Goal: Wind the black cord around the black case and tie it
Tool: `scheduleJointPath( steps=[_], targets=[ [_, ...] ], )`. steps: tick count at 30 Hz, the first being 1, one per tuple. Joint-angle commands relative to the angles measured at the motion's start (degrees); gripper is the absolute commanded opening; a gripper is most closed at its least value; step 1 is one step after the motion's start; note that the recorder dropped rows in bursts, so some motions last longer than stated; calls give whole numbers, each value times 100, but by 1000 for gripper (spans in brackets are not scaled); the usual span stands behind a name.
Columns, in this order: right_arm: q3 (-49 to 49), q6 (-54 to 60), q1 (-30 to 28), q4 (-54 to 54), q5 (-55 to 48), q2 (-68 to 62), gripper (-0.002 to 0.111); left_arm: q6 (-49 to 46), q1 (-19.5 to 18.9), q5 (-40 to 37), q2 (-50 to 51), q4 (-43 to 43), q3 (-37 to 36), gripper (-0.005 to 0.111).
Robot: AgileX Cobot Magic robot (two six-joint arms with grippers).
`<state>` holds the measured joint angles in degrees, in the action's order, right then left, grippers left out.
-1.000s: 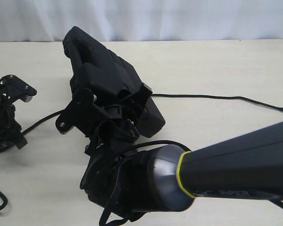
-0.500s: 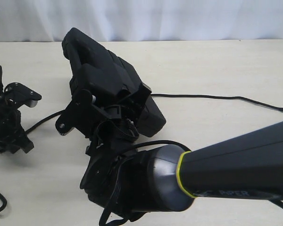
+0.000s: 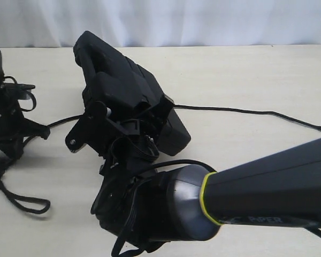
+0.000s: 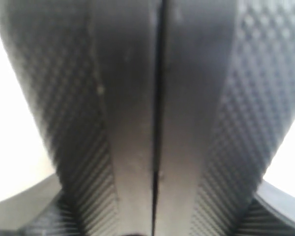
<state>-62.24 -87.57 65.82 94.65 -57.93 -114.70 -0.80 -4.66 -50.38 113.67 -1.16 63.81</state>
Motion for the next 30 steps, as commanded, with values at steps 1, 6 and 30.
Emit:
scheduleJointPath(
  steps=[1, 6, 30],
  targets=[
    [-19, 59, -50, 149, -639, 150, 4, 999, -593, 375, -3, 784, 30, 0],
    [-19, -53, -50, 188, -668, 150, 4, 1022, -742, 848, -3, 2057, -41, 0],
    [-19, -239, -50, 178, -645, 150, 4, -1547, -731, 113, -3, 1709, 418, 45]
  ],
)
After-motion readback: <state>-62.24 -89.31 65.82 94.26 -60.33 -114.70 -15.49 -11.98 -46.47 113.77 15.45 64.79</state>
